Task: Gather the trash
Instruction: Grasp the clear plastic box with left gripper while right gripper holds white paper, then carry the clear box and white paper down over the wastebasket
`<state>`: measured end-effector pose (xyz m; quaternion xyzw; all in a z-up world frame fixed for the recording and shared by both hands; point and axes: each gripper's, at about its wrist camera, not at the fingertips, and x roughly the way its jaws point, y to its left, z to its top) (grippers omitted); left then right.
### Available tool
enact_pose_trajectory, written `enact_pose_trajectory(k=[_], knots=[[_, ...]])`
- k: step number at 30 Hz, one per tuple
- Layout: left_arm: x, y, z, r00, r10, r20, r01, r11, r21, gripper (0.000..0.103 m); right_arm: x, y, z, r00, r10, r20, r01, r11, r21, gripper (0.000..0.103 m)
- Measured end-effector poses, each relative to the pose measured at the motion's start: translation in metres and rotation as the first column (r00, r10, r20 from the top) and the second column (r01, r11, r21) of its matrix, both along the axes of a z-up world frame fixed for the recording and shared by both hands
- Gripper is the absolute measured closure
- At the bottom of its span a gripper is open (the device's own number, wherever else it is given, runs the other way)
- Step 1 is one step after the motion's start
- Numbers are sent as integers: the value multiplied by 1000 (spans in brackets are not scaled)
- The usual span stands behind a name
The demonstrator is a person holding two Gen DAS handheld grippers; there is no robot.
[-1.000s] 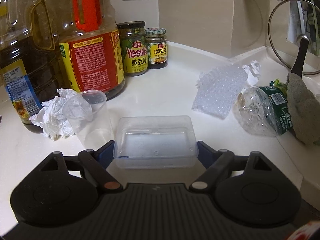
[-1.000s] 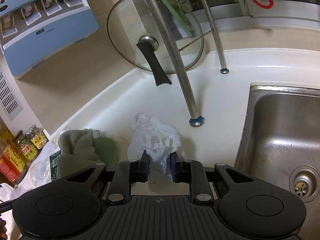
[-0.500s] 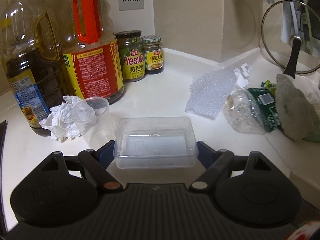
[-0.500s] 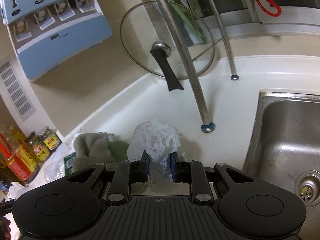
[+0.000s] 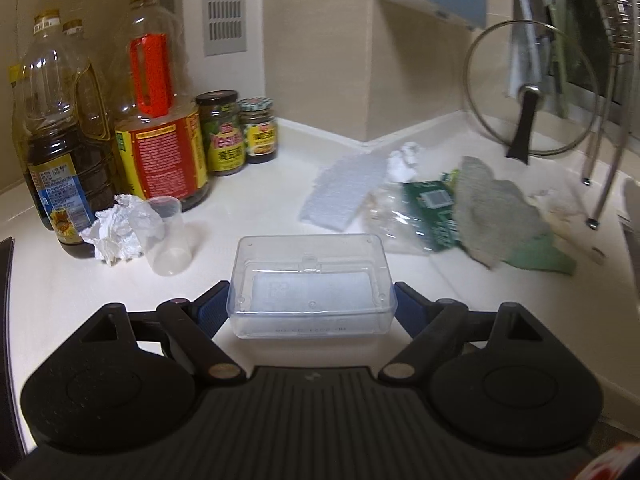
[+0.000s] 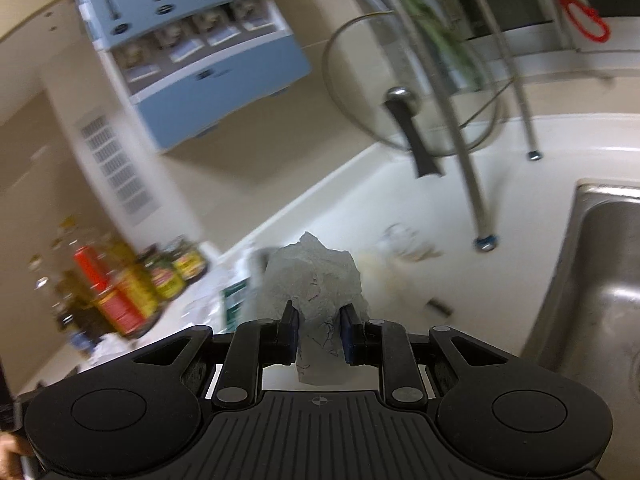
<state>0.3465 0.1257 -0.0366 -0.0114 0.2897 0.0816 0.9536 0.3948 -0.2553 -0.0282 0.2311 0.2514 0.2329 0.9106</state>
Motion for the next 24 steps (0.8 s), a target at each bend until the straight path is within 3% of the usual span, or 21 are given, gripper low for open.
enact_pose_trajectory(k=[5, 14, 24], knots=[[-29, -28, 2, 1000, -29, -7, 29, 999, -37, 19, -24, 15, 0, 989, 145, -10, -145, 988, 48, 82], [-78, -71, -10, 997, -55, -48, 51, 996, -71, 19, -61, 41, -16, 938, 338, -72, -334, 940, 66, 82], [-114, -88, -51, 989, -24, -146, 8, 995, -104, 19, -88, 66, -62, 887, 423, -185, -437, 899, -40, 82]])
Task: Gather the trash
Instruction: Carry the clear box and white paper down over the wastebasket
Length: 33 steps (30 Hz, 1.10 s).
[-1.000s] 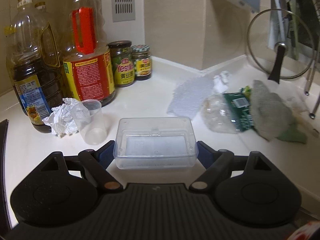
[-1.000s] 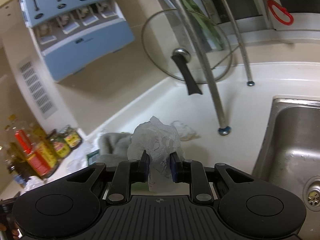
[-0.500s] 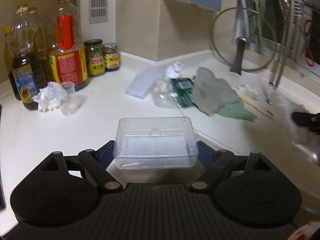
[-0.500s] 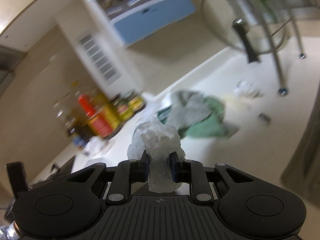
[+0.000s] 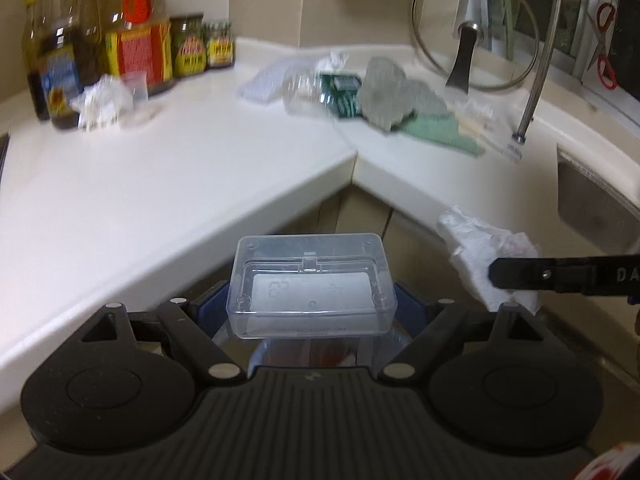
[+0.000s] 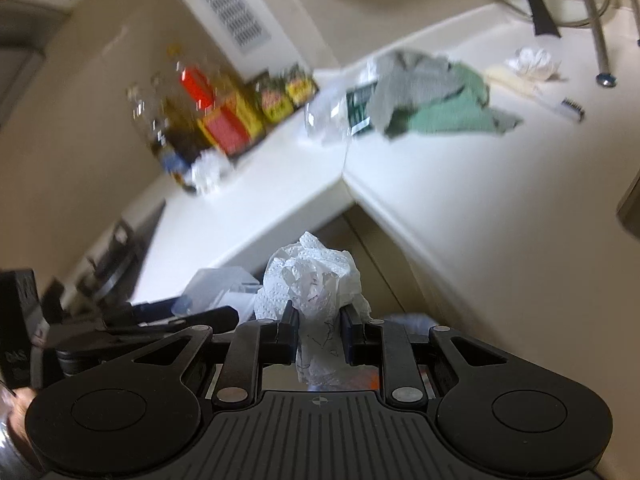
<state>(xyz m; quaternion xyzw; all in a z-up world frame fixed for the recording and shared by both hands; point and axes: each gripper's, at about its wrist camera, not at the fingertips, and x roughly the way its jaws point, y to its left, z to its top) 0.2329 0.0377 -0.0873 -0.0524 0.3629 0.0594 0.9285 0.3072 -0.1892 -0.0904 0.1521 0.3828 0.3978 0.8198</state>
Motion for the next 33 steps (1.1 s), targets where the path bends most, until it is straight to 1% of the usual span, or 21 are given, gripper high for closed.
enact_pose_trajectory(k=[4, 9, 14, 19, 23, 26, 33], knots=[[-7, -2, -22, 999, 16, -48, -16, 1000, -6, 19, -8, 17, -22, 998, 51, 20, -49, 994, -94, 82], [-12, 2, -50, 994, 35, -104, -36, 999, -9, 19, -15, 40, -52, 992, 112, 50, -99, 971, -217, 82], [-7, 5, -82, 988, 30, -154, -33, 999, -16, 19, -16, 53, -91, 992, 127, 25, -114, 948, -298, 82], [4, 7, -113, 981, 24, -193, -28, 999, -20, 19, -8, 60, -129, 995, 103, -2, -97, 933, -348, 81], [16, 8, -132, 977, 9, -215, -15, 1000, -28, 19, 3, 64, -152, 998, 64, -16, -65, 924, -376, 81], [25, 7, -143, 976, -2, -219, -5, 1000, -31, 19, 10, 66, -163, 999, 40, -20, -44, 921, -387, 81], [39, 7, -155, 973, -11, -231, 2, 999, -43, 18, 19, 69, -170, 1000, 12, -25, -21, 920, -392, 81]])
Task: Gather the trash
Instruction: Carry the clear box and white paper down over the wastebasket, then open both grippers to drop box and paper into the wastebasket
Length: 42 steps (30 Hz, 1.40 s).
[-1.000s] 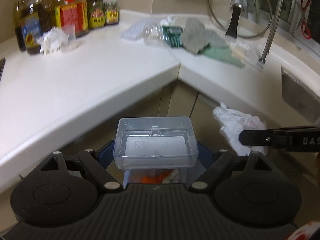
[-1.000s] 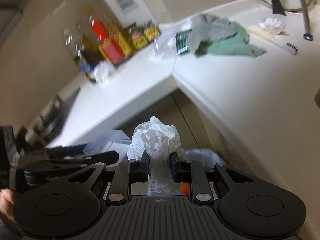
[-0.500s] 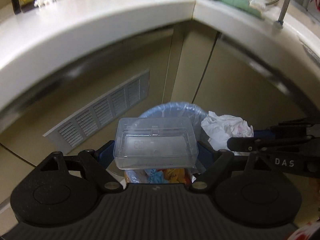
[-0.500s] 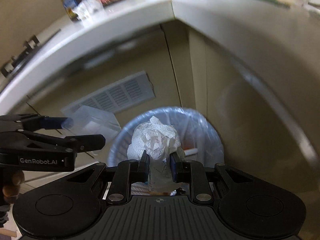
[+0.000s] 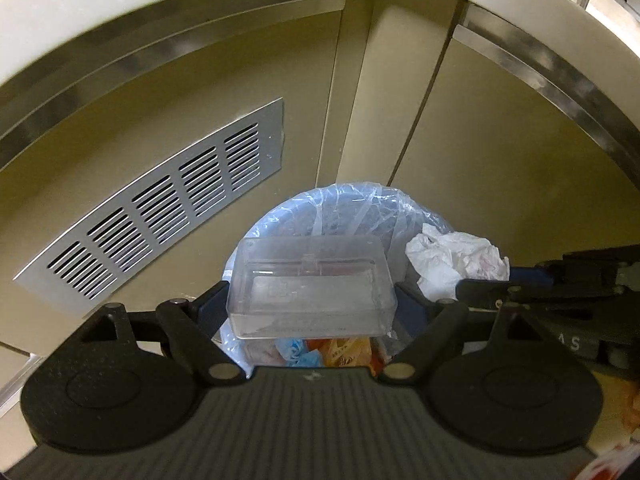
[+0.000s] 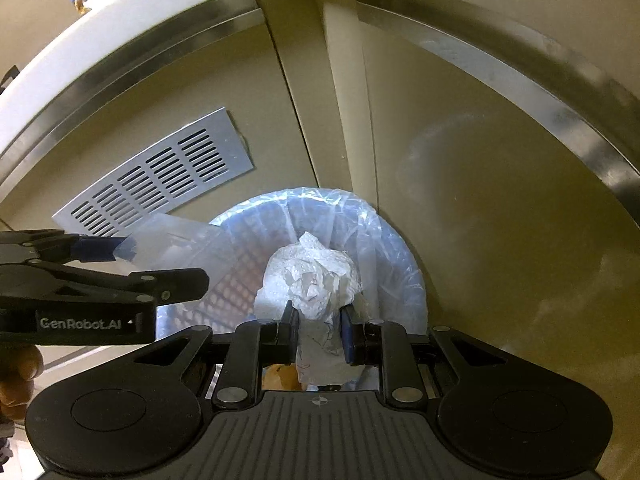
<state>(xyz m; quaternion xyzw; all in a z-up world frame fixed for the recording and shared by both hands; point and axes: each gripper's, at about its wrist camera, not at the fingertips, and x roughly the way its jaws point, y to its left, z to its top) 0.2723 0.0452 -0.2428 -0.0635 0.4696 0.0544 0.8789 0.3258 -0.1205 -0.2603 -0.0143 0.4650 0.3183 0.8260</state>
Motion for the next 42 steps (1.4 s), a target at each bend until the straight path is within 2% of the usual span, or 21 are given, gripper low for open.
enact_pose_trajectory(k=[12, 33, 34, 35, 36, 37, 42], knots=[[12, 2, -6, 1000, 13, 15, -13, 1000, -26, 15, 0, 4, -2, 1000, -6, -3, 6, 1000, -4, 81], [0, 14, 3, 998, 63, 14, -63, 997, -42, 15, 5, 16, -11, 1000, -14, -12, 14, 999, -39, 81], [-1, 14, 4, 998, 66, 15, -65, 997, -41, 15, 5, 17, -11, 1000, -16, -10, 16, 999, -42, 77], [-1, 15, 4, 998, 68, 15, -67, 997, -42, 15, 4, 19, -11, 1000, -20, -8, 20, 999, -43, 60], [-2, 16, 5, 998, 69, 15, -68, 997, -43, 15, 4, 19, -11, 1000, -28, -2, 28, 999, -46, 50], [-3, 16, 5, 997, 70, 15, -70, 997, -43, 15, 2, 19, -9, 999, -39, 12, 39, 998, -44, 35], [-9, 16, 10, 997, 78, 17, -77, 996, -43, 15, -3, 18, -5, 1000, -22, 16, 22, 999, -27, 34]])
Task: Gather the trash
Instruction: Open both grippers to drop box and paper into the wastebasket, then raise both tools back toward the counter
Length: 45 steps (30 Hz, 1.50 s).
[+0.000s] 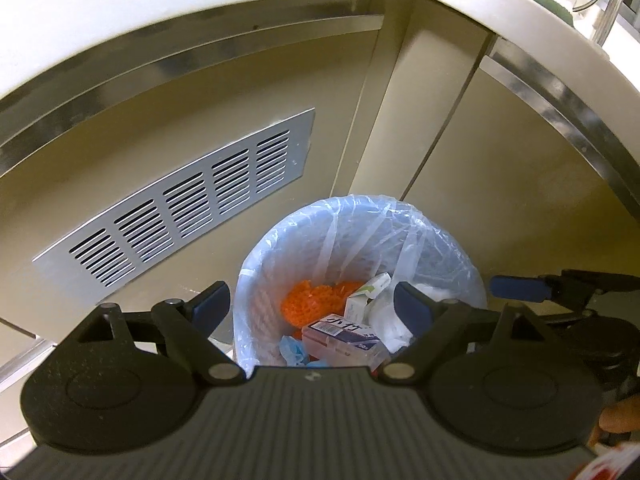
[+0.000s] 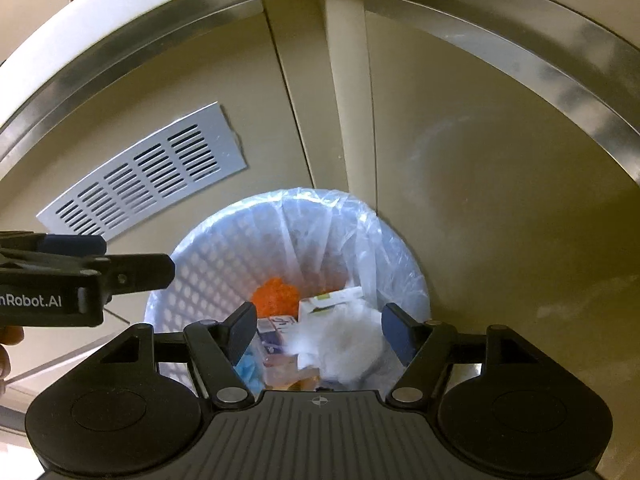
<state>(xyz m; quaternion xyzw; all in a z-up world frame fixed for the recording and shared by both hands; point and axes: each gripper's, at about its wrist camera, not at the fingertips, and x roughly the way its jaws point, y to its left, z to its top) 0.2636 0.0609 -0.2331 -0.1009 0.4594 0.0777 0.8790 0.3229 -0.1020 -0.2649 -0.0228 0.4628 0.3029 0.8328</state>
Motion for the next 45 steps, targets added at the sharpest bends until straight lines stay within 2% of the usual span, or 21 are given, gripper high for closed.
enact_pose_trajectory(k=[11, 19, 29, 40, 45], knots=[[-24, -8, 17, 999, 33, -11, -33, 999, -8, 15, -22, -14, 18, 999, 21, -46, -20, 1000, 23, 34], [-49, -16, 48, 997, 78, 11, -78, 997, -12, 16, -37, -25, 49, 997, 59, -51, -54, 995, 84, 34], [-81, -28, 97, 991, 106, 77, -108, 994, 19, 16, -58, -41, 93, 995, 103, 7, -103, 984, 146, 34], [-100, -33, 146, 976, 114, 187, -128, 990, 65, 16, -62, -68, 140, 993, 66, 95, -86, 971, 225, 34], [-95, -32, 164, 969, 101, 225, -122, 989, 78, 16, -53, -78, 153, 993, 40, 112, -68, 963, 259, 34]])
